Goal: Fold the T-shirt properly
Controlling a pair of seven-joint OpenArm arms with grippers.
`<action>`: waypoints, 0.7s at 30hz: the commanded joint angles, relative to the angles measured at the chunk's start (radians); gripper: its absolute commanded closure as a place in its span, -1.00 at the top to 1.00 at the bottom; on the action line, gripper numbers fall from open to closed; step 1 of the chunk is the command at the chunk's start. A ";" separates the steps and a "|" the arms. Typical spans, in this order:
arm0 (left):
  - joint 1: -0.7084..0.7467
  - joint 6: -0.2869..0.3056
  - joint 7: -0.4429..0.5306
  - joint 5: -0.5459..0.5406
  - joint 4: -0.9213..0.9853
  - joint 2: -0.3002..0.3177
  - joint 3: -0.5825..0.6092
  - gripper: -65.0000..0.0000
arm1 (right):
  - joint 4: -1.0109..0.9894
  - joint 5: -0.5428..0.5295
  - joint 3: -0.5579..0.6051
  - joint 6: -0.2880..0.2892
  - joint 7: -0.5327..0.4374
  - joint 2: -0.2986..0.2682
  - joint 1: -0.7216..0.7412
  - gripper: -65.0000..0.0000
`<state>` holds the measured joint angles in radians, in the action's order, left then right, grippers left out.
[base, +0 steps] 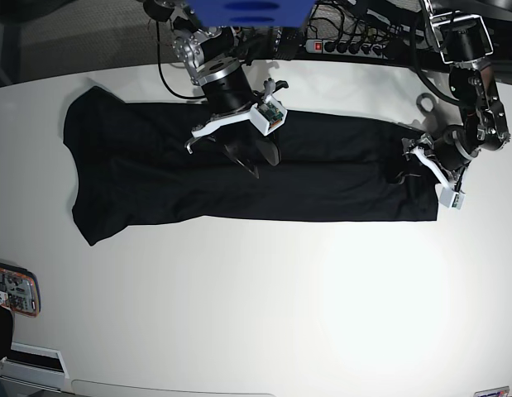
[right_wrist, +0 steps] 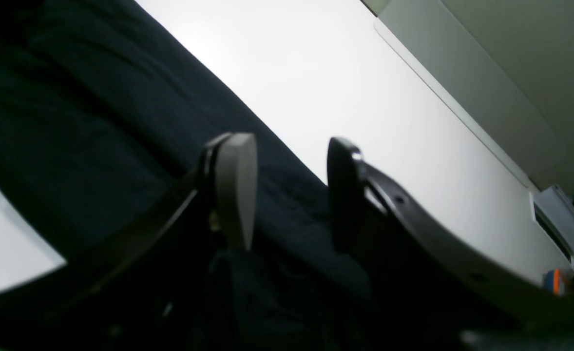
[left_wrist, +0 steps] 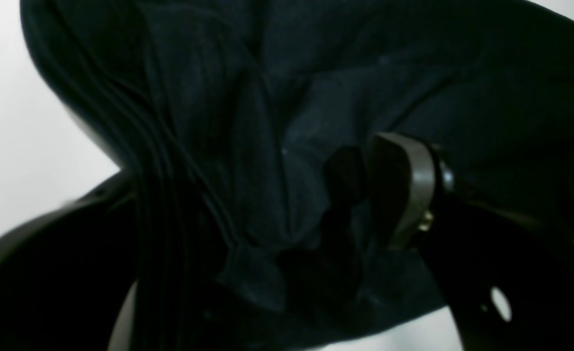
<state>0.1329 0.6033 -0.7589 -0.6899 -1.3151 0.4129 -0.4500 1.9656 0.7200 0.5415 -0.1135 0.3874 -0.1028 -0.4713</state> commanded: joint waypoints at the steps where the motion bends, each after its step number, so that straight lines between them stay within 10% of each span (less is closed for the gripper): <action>1: 0.001 -0.007 -0.049 0.028 0.002 0.007 0.001 0.45 | 0.005 0.040 0.062 -0.041 -0.026 0.071 -0.019 -0.29; 9: -0.037 -0.012 -0.049 0.034 0.001 0.004 0.001 -1.00 | 0.005 0.040 0.062 -0.041 -0.026 0.071 -0.019 -0.31; 21: -0.171 -0.013 -0.047 0.037 0.079 0.045 0.000 -1.00 | 0.007 0.040 0.053 -0.105 -0.026 0.071 -0.007 -0.29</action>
<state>-0.0216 0.5911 -0.8230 -0.6456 -1.2205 0.4366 -0.4454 1.9667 0.7193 0.5415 -0.1677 0.3882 -0.1078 -0.4717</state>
